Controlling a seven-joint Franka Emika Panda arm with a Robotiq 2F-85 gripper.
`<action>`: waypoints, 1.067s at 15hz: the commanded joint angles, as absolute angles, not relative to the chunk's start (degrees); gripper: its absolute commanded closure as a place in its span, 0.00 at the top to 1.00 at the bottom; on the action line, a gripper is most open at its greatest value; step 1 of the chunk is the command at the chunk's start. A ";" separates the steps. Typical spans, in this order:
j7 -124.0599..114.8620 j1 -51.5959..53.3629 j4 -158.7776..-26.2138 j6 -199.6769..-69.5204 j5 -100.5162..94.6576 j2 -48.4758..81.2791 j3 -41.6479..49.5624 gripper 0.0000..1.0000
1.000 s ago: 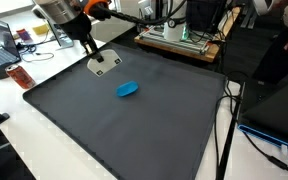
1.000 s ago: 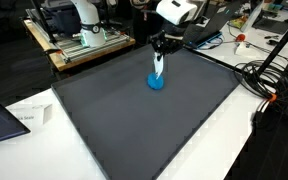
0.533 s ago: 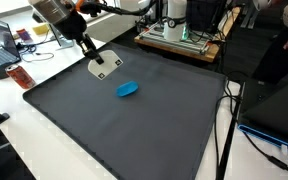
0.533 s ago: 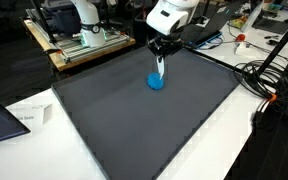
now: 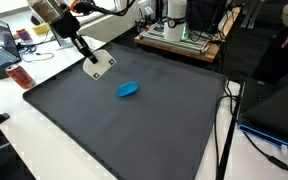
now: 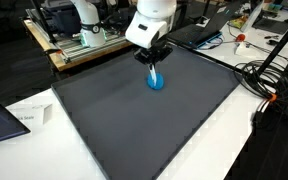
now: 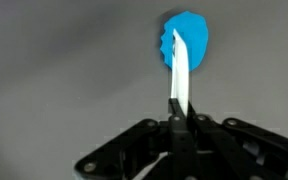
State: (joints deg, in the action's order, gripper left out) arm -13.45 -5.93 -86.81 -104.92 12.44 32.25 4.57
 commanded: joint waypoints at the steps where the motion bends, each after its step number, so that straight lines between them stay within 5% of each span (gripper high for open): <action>1: -6.64 -9.07 -94.16 -108.47 16.96 27.67 3.47 0.01; 16: 13.20 -19.13 -107.30 -112.32 43.61 23.49 4.44 0.01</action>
